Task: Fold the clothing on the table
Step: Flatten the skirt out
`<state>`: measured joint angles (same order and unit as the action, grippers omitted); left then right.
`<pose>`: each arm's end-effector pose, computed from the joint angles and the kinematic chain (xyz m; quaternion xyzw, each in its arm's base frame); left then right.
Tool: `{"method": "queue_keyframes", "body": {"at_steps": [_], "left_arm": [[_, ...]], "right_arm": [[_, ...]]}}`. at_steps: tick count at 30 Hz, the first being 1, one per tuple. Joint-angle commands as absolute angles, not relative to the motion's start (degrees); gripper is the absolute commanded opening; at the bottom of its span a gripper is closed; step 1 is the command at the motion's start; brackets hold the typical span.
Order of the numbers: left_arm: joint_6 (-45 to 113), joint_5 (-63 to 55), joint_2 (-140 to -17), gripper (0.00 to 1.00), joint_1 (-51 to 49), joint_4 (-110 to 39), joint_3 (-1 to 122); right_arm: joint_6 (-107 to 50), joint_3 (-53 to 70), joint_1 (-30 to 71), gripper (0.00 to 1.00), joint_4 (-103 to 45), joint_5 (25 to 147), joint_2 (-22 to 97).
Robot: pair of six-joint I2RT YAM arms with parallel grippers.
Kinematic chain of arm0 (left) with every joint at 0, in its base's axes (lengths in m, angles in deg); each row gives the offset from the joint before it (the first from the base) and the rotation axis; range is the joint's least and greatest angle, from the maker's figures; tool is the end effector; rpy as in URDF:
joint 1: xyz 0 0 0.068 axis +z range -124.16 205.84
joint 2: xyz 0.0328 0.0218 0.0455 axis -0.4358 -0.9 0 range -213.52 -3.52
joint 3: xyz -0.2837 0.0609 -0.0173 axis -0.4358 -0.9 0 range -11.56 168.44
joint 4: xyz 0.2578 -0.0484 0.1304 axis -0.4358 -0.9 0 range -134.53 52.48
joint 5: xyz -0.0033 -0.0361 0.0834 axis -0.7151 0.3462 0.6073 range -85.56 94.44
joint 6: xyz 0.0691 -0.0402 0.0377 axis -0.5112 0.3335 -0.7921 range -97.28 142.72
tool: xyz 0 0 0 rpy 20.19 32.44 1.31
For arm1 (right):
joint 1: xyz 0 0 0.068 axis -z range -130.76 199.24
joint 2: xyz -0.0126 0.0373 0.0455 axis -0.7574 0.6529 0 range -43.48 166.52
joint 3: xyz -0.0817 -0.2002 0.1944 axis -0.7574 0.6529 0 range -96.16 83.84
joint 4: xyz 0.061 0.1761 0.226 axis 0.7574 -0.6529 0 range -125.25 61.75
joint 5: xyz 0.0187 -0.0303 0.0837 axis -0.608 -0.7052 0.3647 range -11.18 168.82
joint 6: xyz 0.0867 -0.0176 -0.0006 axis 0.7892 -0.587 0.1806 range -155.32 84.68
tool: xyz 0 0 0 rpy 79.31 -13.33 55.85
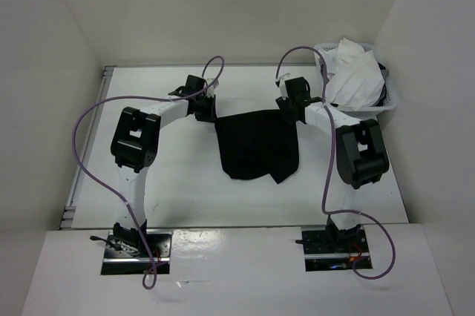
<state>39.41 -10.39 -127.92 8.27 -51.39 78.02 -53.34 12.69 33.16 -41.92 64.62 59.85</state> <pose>0.5101 -0.1826 0.1243 0.0526 0.9275 -0.2184 0.2988 0.4449 0.1080 0.1832 -0.2252 0.8928 -0.1209 0.3710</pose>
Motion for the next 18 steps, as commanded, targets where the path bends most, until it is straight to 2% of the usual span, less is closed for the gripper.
{"method": "queue_keyframes", "body": {"at_steps": [1, 18], "left_arm": [[39.5, -11.1, -126.7, 0.1, 8.0, -51.0, 76.8], [39.0, -11.6, -126.7, 0.09, 8.0, -53.1, 77.8]], "right_arm": [[-51.7, 9.9, 34.1, 0.59, -40.7, 65.1, 63.7], [-50.6, 2.5, 34.1, 0.59, -42.0, 69.8, 71.6]]}}
